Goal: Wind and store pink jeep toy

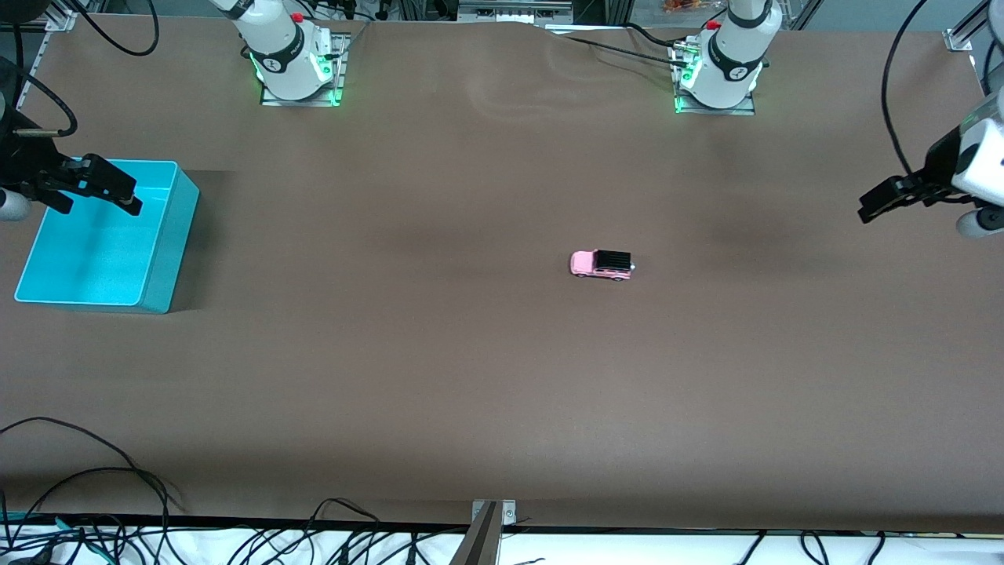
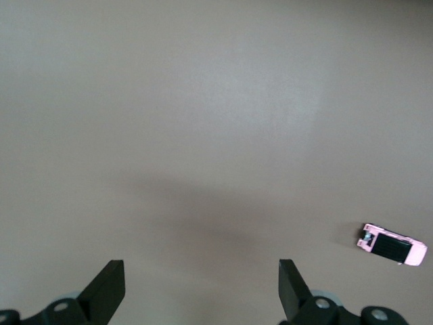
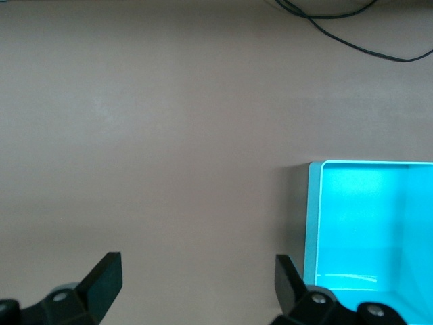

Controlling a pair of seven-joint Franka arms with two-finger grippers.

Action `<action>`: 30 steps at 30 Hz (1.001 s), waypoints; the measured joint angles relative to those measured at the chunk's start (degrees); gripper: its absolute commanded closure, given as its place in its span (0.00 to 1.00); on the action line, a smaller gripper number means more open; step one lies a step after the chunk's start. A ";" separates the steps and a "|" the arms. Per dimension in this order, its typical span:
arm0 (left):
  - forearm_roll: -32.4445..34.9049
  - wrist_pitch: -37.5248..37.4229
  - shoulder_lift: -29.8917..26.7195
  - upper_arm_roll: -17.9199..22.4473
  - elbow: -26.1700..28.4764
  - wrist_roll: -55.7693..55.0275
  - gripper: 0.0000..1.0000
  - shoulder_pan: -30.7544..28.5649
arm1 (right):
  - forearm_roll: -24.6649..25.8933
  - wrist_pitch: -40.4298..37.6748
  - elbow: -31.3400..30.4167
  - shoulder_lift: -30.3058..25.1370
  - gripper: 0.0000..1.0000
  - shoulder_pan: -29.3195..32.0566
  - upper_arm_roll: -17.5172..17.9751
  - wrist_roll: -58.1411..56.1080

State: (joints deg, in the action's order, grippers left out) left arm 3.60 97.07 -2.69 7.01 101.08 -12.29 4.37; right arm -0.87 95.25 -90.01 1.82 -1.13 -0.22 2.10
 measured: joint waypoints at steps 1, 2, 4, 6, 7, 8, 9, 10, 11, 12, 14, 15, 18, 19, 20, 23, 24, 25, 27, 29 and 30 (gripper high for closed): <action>0.00 -0.23 0.00 0.10 -0.29 0.51 0.00 0.00 | 0.00 0.00 0.00 0.00 0.00 0.00 0.00 0.00; 0.00 -0.44 0.00 0.18 -0.52 0.80 0.00 0.00 | 0.00 0.00 0.00 0.00 0.00 0.00 0.00 0.00; 0.00 -0.73 0.00 0.26 -0.74 1.32 0.00 0.00 | 0.00 0.00 0.00 0.00 0.00 0.00 0.00 0.02; 0.00 -0.83 0.01 0.28 -0.80 1.55 0.00 0.00 | 0.00 0.00 0.00 0.03 0.00 0.00 0.00 0.00; 0.00 -0.86 0.02 0.28 -0.80 1.60 0.00 0.00 | 0.00 0.00 0.00 0.09 0.00 0.00 0.00 -0.01; 0.00 -0.88 0.03 0.28 -0.80 1.64 0.00 0.00 | 0.00 0.00 0.00 0.16 0.00 0.00 0.00 -0.02; 0.00 -0.89 0.04 0.28 -0.80 1.68 0.00 0.00 | 0.00 0.00 0.00 0.27 0.00 0.00 0.00 -0.02; 0.00 -0.91 0.06 0.28 -0.80 1.71 0.00 0.00 | 0.00 0.00 0.00 0.38 0.00 0.00 0.00 -0.02; 0.00 -0.93 0.07 0.28 -0.80 1.72 0.00 0.00 | 0.00 0.00 0.00 0.48 0.00 0.00 0.00 -0.02; 0.00 -1.02 0.11 0.28 -0.80 1.76 0.00 0.00 | 0.00 0.00 0.00 0.73 0.00 0.00 0.00 -0.02; 0.00 -1.05 0.12 0.28 -0.80 1.77 0.00 0.00 | 0.00 0.00 0.00 0.79 0.00 0.00 0.00 -0.02; 0.00 -1.09 0.12 0.28 -0.80 1.77 0.00 0.00 | 0.00 0.00 0.00 0.82 0.00 0.00 0.00 -0.02; 0.00 -1.24 0.13 0.28 -0.80 1.79 0.00 0.00 | 0.00 0.00 -0.02 1.14 0.00 0.00 -0.01 -0.01; 0.00 -1.29 0.13 0.28 -0.80 1.80 0.00 0.00 | 0.00 -0.04 -0.07 1.48 0.00 0.01 -0.01 0.01; 0.00 -1.35 0.13 0.28 -0.80 1.82 0.00 0.00 | 0.00 -0.09 -0.18 2.03 0.00 0.02 -0.02 0.04; 0.00 -1.51 0.13 0.28 -0.80 1.85 0.00 0.00 | -0.01 0.27 -0.21 4.57 0.00 0.11 -0.05 0.10; 0.00 -1.57 0.13 0.28 -0.80 1.87 0.00 0.00 | -0.01 0.60 -0.09 5.42 0.00 0.13 -0.06 0.11; 0.00 -1.68 0.13 0.28 -0.80 1.88 0.00 0.00 | -0.01 0.98 0.13 6.27 0.00 0.15 -0.07 0.11; 0.00 -1.89 0.14 0.28 -0.81 1.92 0.00 0.00 | -0.01 1.32 0.77 7.62 0.00 0.16 -0.08 0.11; 0.00 -2.06 0.14 0.28 -0.86 1.97 0.00 0.01 | -0.01 1.35 1.45 8.41 0.00 0.16 -0.08 0.11; 0.00 -2.15 0.14 0.28 -0.89 1.98 0.00 0.02 | -0.01 1.34 1.73 8.56 0.00 0.16 -0.08 0.11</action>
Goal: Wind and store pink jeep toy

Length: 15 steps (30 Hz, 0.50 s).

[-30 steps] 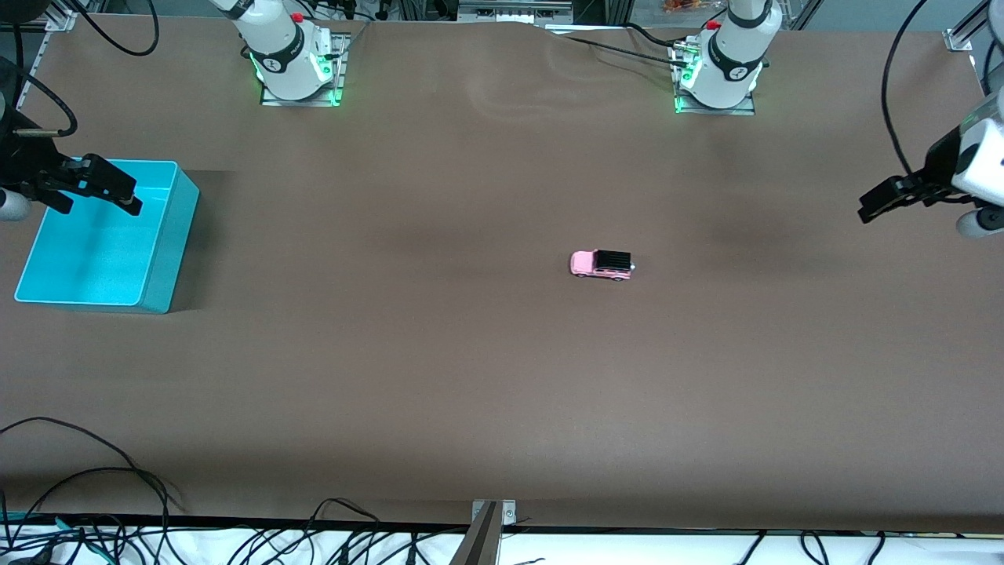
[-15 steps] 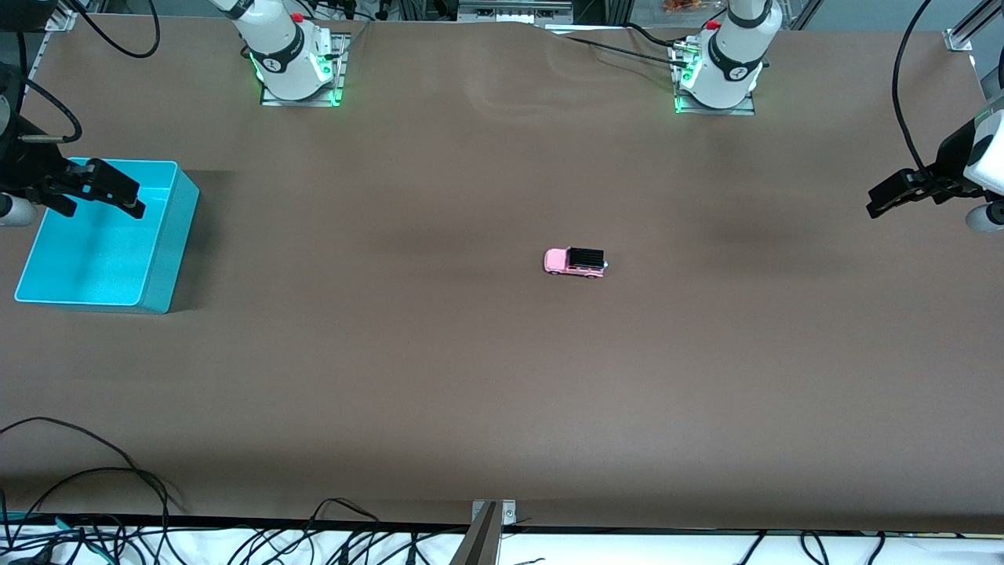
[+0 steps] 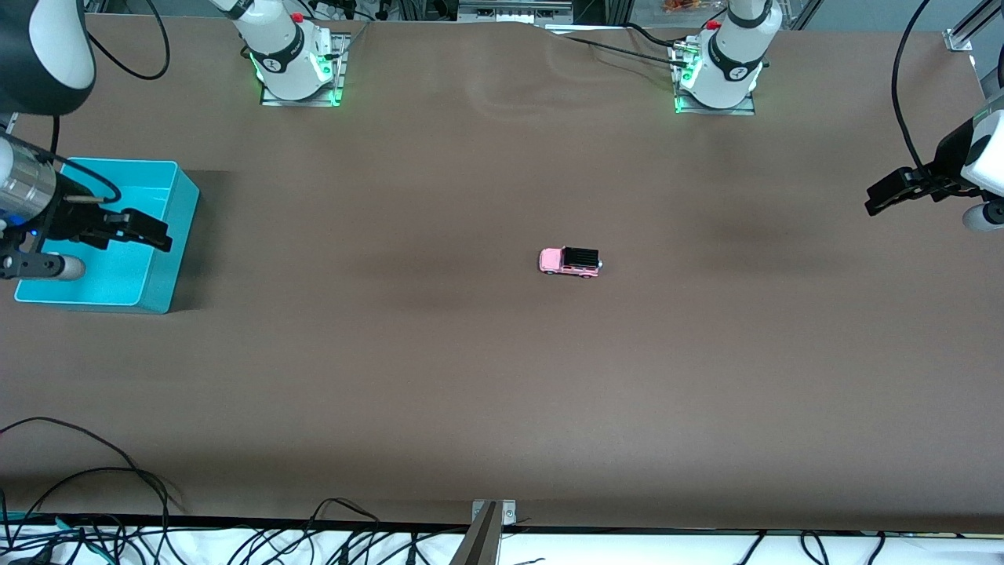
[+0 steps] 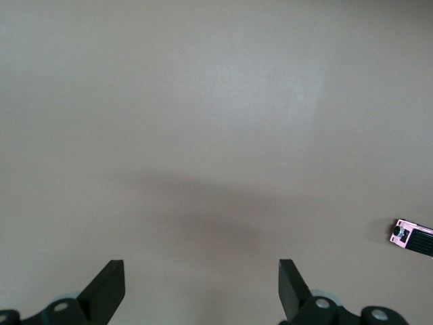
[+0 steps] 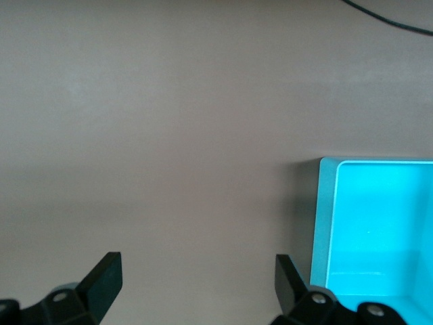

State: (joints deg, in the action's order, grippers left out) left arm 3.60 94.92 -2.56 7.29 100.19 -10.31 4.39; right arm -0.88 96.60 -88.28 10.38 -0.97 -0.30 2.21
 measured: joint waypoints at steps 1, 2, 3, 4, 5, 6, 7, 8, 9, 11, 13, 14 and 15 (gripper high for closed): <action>0.00 -0.08 0.00 0.00 -0.03 0.02 0.00 0.00 | 0.00 -0.04 0.27 0.04 0.00 0.00 0.00 0.00; 0.00 -0.15 0.00 0.00 -0.06 0.05 0.00 0.00 | 0.00 -0.11 0.57 0.01 0.00 0.00 -0.03 0.01; 0.00 -0.21 0.00 0.00 -0.08 0.08 0.00 0.00 | 0.00 -0.17 0.87 -0.08 0.00 0.01 -0.08 0.07; 0.00 -0.25 0.00 0.00 -0.10 0.11 0.00 0.00 | 0.00 -0.24 1.15 -0.19 0.00 0.01 -0.17 0.14; 0.00 -0.29 0.00 0.00 -0.11 0.13 0.00 0.00 | 0.00 -0.32 1.42 -0.33 0.00 0.02 -0.32 0.21; 0.00 -0.32 0.00 0.00 -0.13 0.13 0.00 -0.02 | 0.00 -0.41 1.62 -0.48 0.00 0.02 -0.50 0.25; 0.00 -0.33 0.00 0.00 -0.17 0.13 0.00 -0.06 | 0.00 -0.49 1.79 -0.61 0.00 0.03 -0.71 0.25; 0.00 -0.33 0.00 0.03 -0.25 0.13 0.00 -0.09 | 0.00 -0.56 1.91 -0.74 0.00 0.06 -0.92 0.25; 0.00 -0.33 0.00 0.06 -0.38 0.13 0.00 -0.10 | 0.00 -0.60 1.99 -0.84 0.00 0.08 -1.10 0.25; 0.00 -0.38 0.00 0.12 -0.75 0.13 0.00 -0.12 | 0.00 -0.62 2.02 -0.98 0.00 0.13 -1.35 0.25; 0.00 -0.64 0.00 0.14 -1.17 0.14 0.00 -0.12 | 0.00 -0.61 2.05 -1.03 0.00 0.15 -1.41 0.26; 0.00 -0.88 0.00 0.13 -1.35 0.16 0.00 -0.12 | 0.00 -0.61 2.07 -1.04 0.00 0.14 -1.40 0.28; 0.00 -1.19 0.00 0.13 -1.49 0.18 0.00 -0.12 | 0.00 -0.61 2.08 -1.04 0.00 0.12 -1.39 0.32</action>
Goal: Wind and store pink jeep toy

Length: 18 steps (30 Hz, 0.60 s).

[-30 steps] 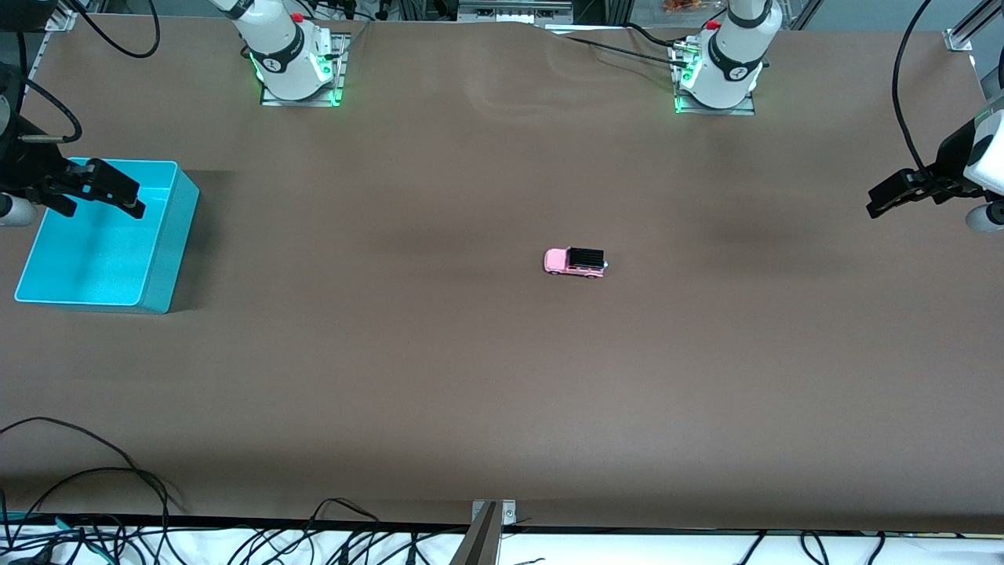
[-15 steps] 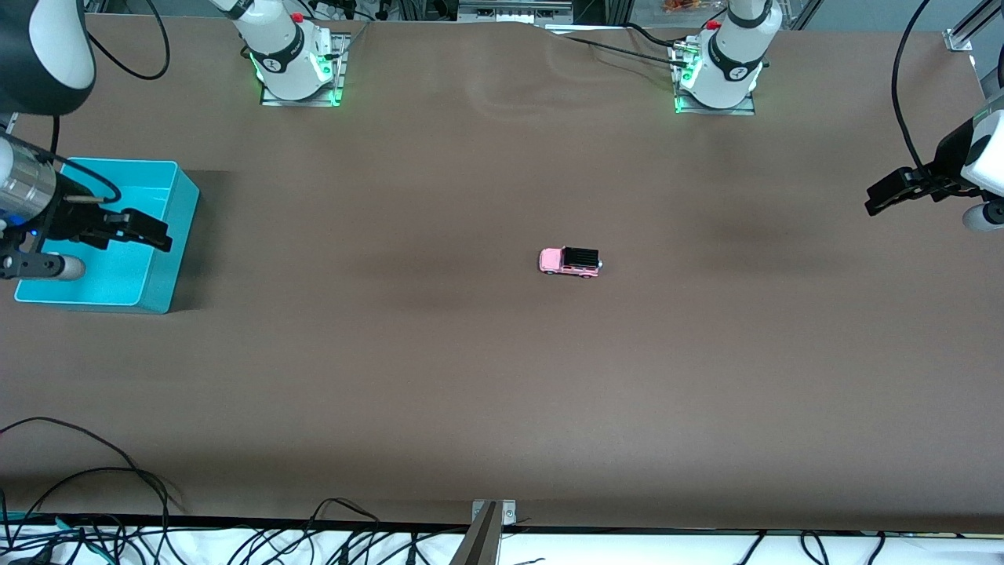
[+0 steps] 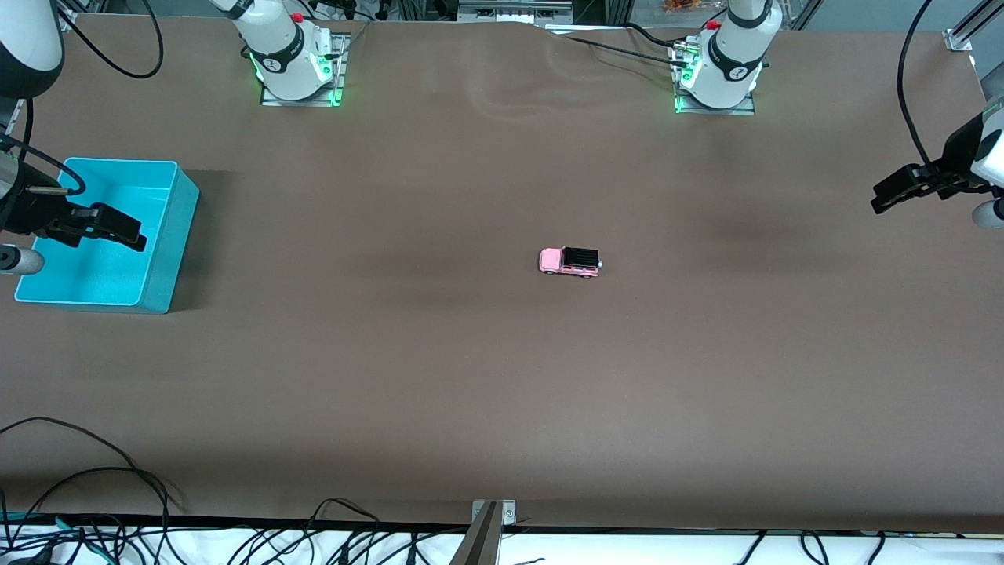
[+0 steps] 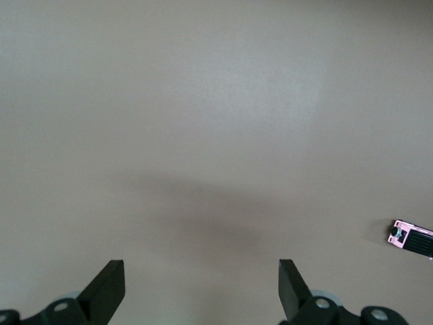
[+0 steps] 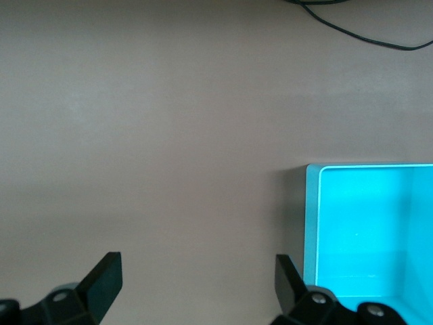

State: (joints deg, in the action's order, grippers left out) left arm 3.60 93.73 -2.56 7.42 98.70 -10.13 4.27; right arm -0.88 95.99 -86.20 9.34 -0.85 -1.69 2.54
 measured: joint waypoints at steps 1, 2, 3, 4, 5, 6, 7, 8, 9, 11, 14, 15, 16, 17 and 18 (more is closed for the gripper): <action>0.00 -0.48 0.00 0.00 -0.14 0.07 0.00 0.00 | 0.00 0.00 0.01 0.00 0.00 -0.01 0.01 0.05; 0.00 -0.97 0.00 0.00 -0.23 0.24 0.00 0.00 | -0.01 0.00 0.01 0.00 0.00 -0.01 0.02 0.10; 0.00 -1.58 -0.01 0.00 -0.32 0.52 0.00 0.00 | -0.01 0.00 0.01 0.00 0.00 -0.01 0.02 0.15; 0.00 -2.29 -0.01 -0.01 -0.39 0.97 0.00 0.00 | -0.01 0.00 0.01 0.00 0.00 -0.01 0.02 0.29; 0.00 -3.08 -0.02 -0.03 -0.46 1.75 0.00 0.00 | -0.01 0.00 0.01 0.00 0.00 -0.01 0.02 0.67; 0.00 -3.76 -0.04 -0.06 -0.52 2.56 0.00 0.00 | -0.01 0.00 0.01 0.00 0.00 -0.01 0.02 1.23; 0.00 -4.44 -0.06 -0.09 -0.64 3.41 0.00 0.00 | -0.01 0.00 0.01 0.00 0.00 -0.01 0.02 1.86; 0.00 -5.06 -0.09 -0.13 -0.82 4.26 0.00 0.00 | -0.01 0.00 0.01 0.00 0.00 -0.01 0.03 2.55; 0.00 -5.63 -0.14 -0.15 -1.05 5.04 0.00 0.00 | -0.01 0.00 0.01 0.00 0.00 -0.01 0.03 3.30; 0.00 -6.42 -0.26 -0.18 -1.55 5.97 0.00 0.00 | -0.01 0.00 0.01 0.00 0.00 -0.01 0.03 4.38; 0.00 -6.71 -0.45 -0.14 -2.49 6.47 0.00 0.00 | -0.01 -0.03 0.01 0.01 0.00 -0.01 0.04 5.05; 0.00 -6.79 -0.51 -0.13 -2.84 6.57 0.00 0.00 | -0.01 -0.05 0.01 0.02 0.00 -0.01 0.04 5.29; 0.00 -6.87 -0.56 -0.12 -3.15 6.66 0.00 0.00 | -0.01 -0.08 0.01 0.04 0.00 -0.01 0.04 5.55; 0.00 -6.92 -0.61 -0.13 -3.39 6.72 0.00 0.00 | -0.01 -0.10 0.01 0.06 0.00 -0.01 0.04 5.86; -0.03 -6.93 -0.65 -0.13 -3.60 6.76 0.00 0.00 | -0.01 -0.13 0.01 0.08 0.00 -0.01 0.04 6.21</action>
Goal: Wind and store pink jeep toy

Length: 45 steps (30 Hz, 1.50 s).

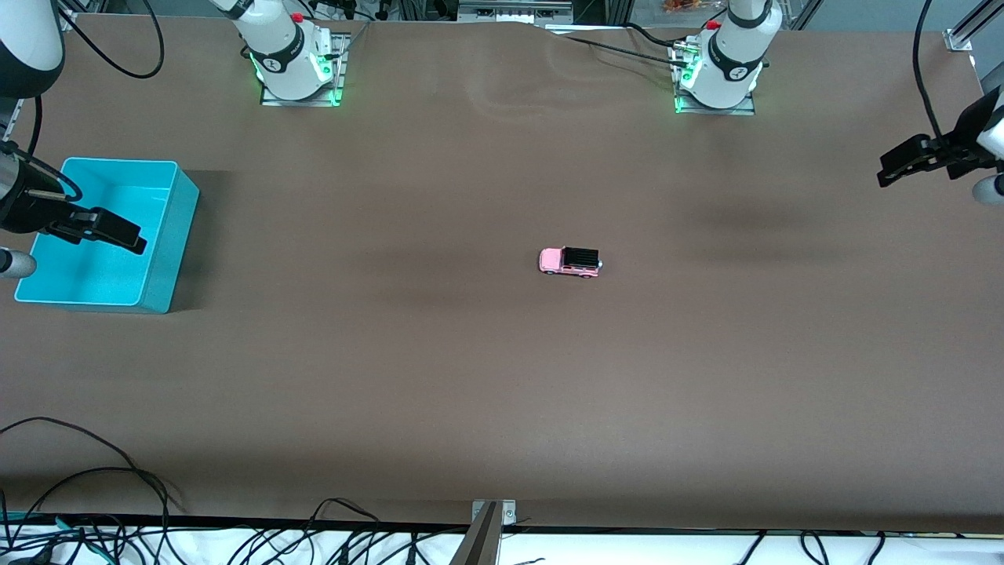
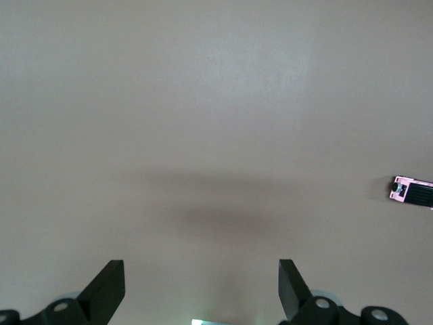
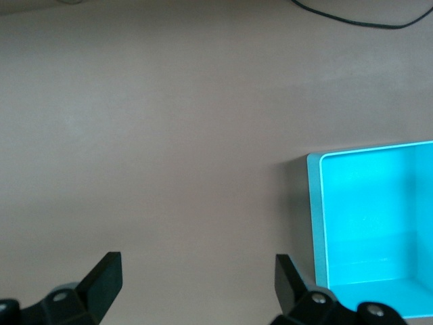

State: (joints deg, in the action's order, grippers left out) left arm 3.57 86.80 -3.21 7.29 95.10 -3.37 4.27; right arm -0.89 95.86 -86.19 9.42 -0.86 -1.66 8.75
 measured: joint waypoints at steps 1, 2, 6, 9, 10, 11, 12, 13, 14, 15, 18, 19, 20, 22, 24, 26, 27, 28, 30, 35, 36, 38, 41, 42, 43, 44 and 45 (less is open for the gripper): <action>-0.12 0.00 -0.02 0.00 -0.17 0.02 0.00 0.00 | 0.00 -0.03 0.00 0.03 0.00 0.00 0.00 0.38; -0.53 0.00 -0.02 0.02 -0.32 0.02 0.00 0.00 | 0.00 -0.06 0.00 0.08 0.00 0.00 0.00 0.96; -3.38 0.74 -0.01 0.11 -0.47 0.02 0.00 -0.01 | -0.01 -0.13 -0.01 0.24 0.00 -0.02 0.05 4.26; -4.22 1.34 0.06 0.10 -0.46 0.02 0.00 -0.02 | -0.02 -0.19 -0.05 0.43 0.00 -0.12 0.21 6.66; -4.26 1.57 0.08 0.09 -0.46 0.02 0.00 -0.02 | -0.03 -0.25 -0.08 0.52 0.00 -0.16 0.29 7.12; -4.26 1.83 0.11 0.07 -0.46 0.02 0.00 -0.02 | -0.04 -0.32 -0.15 0.64 0.00 -0.19 0.42 7.43; -4.26 2.00 0.14 0.06 -0.46 0.02 0.00 -0.02 | -0.06 -0.38 -0.22 0.80 0.00 -0.24 0.57 7.59; -4.26 2.11 0.16 0.04 -0.46 0.02 0.00 -0.02 | -0.08 -0.43 -0.29 1.00 0.00 -0.30 0.73 7.68; -4.26 2.17 0.18 0.03 -0.46 0.02 0.00 -0.02 | -0.17 -0.48 -0.35 1.27 0.00 -0.38 0.91 7.75; -4.26 2.19 0.20 0.02 -0.46 0.02 0.00 -0.02 | -0.50 -0.51 -0.40 1.61 0.00 -0.49 1.08 7.94; -4.26 2.49 0.30 -0.02 -0.43 0.02 0.00 0.00 | -3.12 -0.40 -0.43 2.87 0.00 -1.05 1.61 9.36; -4.26 2.71 0.35 -0.04 -0.42 0.02 0.00 0.01 | -4.20 -0.33 -0.44 3.35 0.00 -1.41 1.75 10.25; -4.26 2.91 0.41 -0.05 -0.41 0.02 0.00 0.01 | -5.18 -0.28 -0.45 3.88 0.00 -1.85 1.86 11.54; -4.26 3.11 0.53 -0.07 -0.41 0.02 0.00 0.01 | -6.98 -0.20 -0.48 5.04 0.00 -2.75 2.11 14.49; -4.26 3.20 0.61 -0.06 -0.41 0.02 0.00 0.01 | -8.91 0.09 -0.48 6.33 0.00 -3.57 2.61 17.49; -4.26 3.22 0.65 -0.07 -0.41 0.02 0.00 0.01 | -10.26 0.56 -0.47 7.69 0.00 -4.68 3.32 20.80; -4.26 3.23 0.66 -0.08 -0.41 0.02 0.00 0.01 | -10.63 0.76 -0.47 8.42 0.00 -5.40 3.65 22.68; -4.26 3.28 0.66 -0.09 -0.41 0.02 0.00 0.01 | -10.83 1.01 -0.45 9.13 0.00 -6.19 3.99 24.71; -4.26 3.48 0.66 -0.14 -0.41 0.02 0.00 0.02 | -11.07 1.85 -0.42 10.41 0.00 -7.75 4.66 28.53; -4.24 4.43 0.76 -0.82 -0.41 0.02 0.00 0.03 | -11.25 5.01 -0.38 13.30 0.00 -12.86 6.17 41.24; -4.24 4.49 0.82 -0.95 -0.41 0.02 0.00 0.03 | -11.25 5.63 -0.38 13.79 0.00 -13.99 6.31 43.81; -4.23 4.59 0.99 -1.11 -0.40 0.02 0.00 0.03 | -11.25 7.29 -0.37 14.66 0.00 -16.00 6.47 48.14; -4.23 5.16 1.37 -1.19 -0.39 0.02 0.00 0.03 | -11.25 10.11 -0.36 15.92 0.00 -18.70 6.57 54.20; -4.23 5.34 1.51 -1.19 -0.39 0.02 0.00 0.03 | -11.25 10.82 -0.36 16.32 0.00 -19.39 6.59 55.84; -4.23 5.47 1.65 -1.19 -0.39 0.02 0.00 0.03 | -11.26 11.50 -0.36 16.75 0.00 -20.07 6.62 57.43; -4.22 5.52 1.78 -1.19 -0.38 0.02 0.00 0.03 | -11.35 12.10 -0.36 17.17 0.00 -20.66 6.63 58.83; -4.20 5.55 1.92 -1.20 -0.38 0.03 0.00 0.03 | -11.68 12.85 -0.36 17.66 0.00 -21.32 6.65 60.54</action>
State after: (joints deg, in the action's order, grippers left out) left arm -0.63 92.35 -1.30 6.10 94.72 -3.34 4.30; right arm -12.57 108.70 -86.55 27.08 -22.18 5.00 69.28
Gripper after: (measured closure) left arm 0.000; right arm 0.000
